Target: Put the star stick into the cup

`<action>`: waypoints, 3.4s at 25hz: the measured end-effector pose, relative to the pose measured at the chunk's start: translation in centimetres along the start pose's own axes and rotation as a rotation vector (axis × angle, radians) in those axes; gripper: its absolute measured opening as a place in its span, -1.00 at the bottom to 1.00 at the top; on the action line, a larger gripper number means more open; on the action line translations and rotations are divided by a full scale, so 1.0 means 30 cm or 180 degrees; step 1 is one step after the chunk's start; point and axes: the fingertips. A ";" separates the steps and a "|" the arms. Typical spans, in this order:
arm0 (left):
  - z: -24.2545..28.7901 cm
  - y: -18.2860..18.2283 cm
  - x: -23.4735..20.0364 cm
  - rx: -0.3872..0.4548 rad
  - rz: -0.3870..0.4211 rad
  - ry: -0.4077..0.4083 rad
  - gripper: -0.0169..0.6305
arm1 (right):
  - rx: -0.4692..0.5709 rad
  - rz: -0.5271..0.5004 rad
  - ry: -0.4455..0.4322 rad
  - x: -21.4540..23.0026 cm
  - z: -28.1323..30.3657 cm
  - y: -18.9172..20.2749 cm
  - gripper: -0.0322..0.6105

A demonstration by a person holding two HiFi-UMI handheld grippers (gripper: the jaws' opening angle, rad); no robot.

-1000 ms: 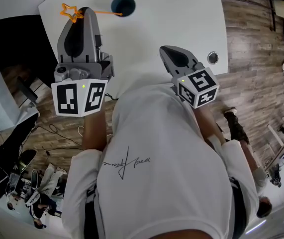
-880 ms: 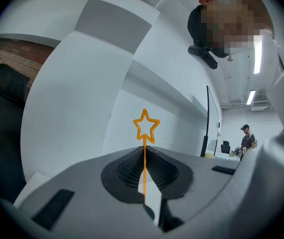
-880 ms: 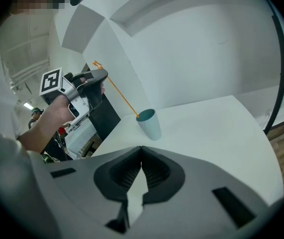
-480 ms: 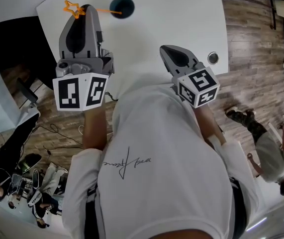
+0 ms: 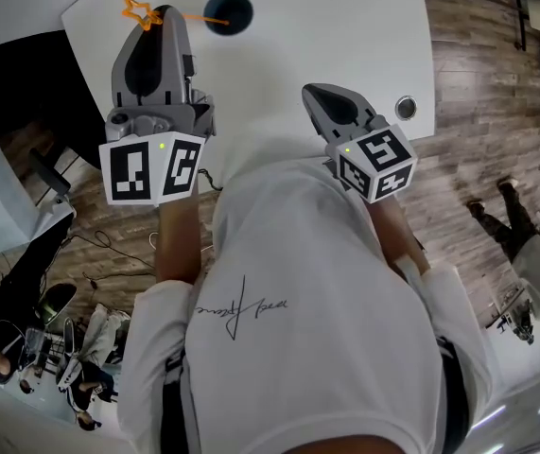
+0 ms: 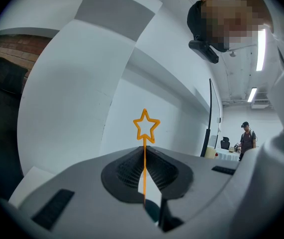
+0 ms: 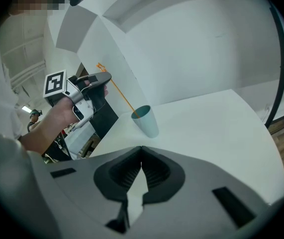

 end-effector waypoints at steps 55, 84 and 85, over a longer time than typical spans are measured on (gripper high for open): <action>0.110 0.248 -0.031 -0.0488 0.0133 -0.0020 -0.89 | -0.0101 0.0172 -0.0024 0.048 0.054 0.028 -0.87; 0.143 0.310 -0.041 -0.0653 0.0139 -0.0042 -0.89 | -0.0090 0.0203 0.0001 0.060 0.057 0.026 -0.87; 0.146 0.310 -0.041 -0.0661 0.0139 -0.0038 -0.89 | -0.0087 0.0206 0.0005 0.061 0.057 0.025 -0.87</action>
Point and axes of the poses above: the fingertips, and each gripper's own axes: z forward along the fingers, x to its right, y out of its underside, and after that the axes turned 11 degrees about -y, right-handed
